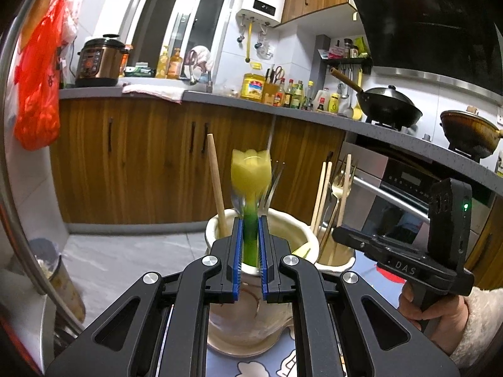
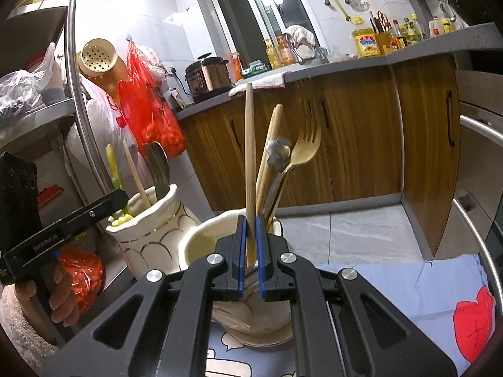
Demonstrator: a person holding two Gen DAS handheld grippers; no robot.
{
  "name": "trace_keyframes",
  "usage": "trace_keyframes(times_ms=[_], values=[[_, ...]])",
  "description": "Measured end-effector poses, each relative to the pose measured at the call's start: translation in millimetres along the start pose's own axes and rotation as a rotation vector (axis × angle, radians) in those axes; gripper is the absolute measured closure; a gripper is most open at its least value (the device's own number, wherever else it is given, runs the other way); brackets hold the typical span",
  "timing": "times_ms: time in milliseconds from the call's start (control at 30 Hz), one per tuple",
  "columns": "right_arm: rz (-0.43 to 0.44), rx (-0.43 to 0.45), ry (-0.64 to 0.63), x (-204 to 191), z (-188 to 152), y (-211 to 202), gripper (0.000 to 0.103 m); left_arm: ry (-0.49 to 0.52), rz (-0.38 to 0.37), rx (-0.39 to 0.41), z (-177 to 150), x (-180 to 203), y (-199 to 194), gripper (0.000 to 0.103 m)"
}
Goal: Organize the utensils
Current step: 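Lower the tulip spoon and chopstick into the cups and open both tools, then withdraw both tools back from the holder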
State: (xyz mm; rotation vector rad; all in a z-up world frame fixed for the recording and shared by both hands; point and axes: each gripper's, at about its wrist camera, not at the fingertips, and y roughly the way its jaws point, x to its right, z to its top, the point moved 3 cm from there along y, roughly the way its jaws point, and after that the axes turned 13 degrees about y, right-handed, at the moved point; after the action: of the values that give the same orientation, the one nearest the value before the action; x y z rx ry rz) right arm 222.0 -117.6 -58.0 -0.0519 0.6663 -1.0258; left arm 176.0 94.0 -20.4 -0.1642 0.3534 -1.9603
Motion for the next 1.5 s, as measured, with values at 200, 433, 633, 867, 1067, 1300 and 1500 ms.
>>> trace_keyframes(times_ms=[200,433,633,867,1067,1300,1500], values=[[0.003,-0.012,-0.013,-3,-2,2,0.097,-0.003,-0.001,0.001,0,1,0,0.092],[0.009,-0.018,-0.003,-2,-1,0,0.086,-0.004,0.000,0.000,1,1,0,0.090],[-0.004,-0.029,0.010,-3,0,-9,0.082,-0.011,0.005,-0.004,7,2,-6,0.088],[-0.053,-0.049,-0.010,-8,-2,-47,0.064,-0.004,0.051,-0.040,14,18,-36,0.055],[-0.103,-0.068,-0.069,-17,-17,-80,0.046,0.027,0.080,-0.093,1,41,-63,0.027],[-0.155,-0.076,-0.134,-26,-38,-112,0.027,0.015,0.108,-0.152,-13,61,-93,0.015],[-0.186,-0.040,-0.148,-33,-41,-132,0.005,0.023,0.175,-0.168,-18,70,-117,0.009]])
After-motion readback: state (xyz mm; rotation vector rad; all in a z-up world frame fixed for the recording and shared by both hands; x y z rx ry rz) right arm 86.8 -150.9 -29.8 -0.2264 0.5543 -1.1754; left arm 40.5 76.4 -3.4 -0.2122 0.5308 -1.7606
